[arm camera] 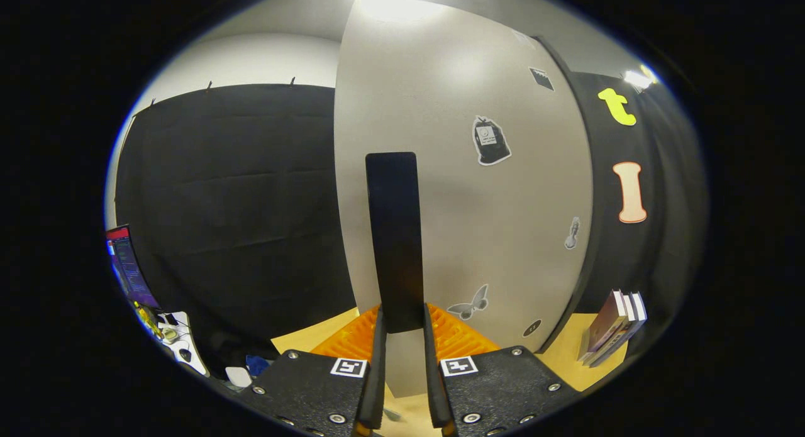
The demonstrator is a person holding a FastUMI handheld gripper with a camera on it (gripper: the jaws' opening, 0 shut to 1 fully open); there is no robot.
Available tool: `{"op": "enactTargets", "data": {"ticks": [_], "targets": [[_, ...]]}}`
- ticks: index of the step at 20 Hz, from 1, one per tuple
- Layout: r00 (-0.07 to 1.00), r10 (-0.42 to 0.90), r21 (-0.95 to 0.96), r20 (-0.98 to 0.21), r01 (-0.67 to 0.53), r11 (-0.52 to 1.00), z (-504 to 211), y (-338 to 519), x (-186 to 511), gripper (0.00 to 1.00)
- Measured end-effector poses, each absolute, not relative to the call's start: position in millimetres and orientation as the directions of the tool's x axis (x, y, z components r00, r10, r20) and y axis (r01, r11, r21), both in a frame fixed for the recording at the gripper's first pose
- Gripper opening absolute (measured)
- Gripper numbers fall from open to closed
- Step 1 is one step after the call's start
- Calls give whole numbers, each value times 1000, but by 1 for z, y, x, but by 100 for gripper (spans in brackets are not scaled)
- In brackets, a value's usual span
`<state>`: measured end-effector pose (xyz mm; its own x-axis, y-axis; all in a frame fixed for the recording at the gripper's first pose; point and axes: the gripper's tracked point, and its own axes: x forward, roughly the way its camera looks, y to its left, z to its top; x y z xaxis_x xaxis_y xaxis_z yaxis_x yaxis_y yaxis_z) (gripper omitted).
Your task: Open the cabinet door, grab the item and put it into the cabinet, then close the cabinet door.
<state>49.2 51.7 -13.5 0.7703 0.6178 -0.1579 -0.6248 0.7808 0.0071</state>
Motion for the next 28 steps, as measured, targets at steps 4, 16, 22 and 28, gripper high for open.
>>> {"op": "enactTargets", "data": {"ticks": [4, 16, 22, 28], "targets": [[773, 617, 16, -148, -622, 783, -13, 44, 48, 29], [820, 553, 99, -146, -545, 833, -11, 15, 40, 27], [861, 478, 94, -171, -469, 878, -5, -16, 36, 36], [915, 379, 46, -135, -377, 925, -5, -42, 44, 50]]}}
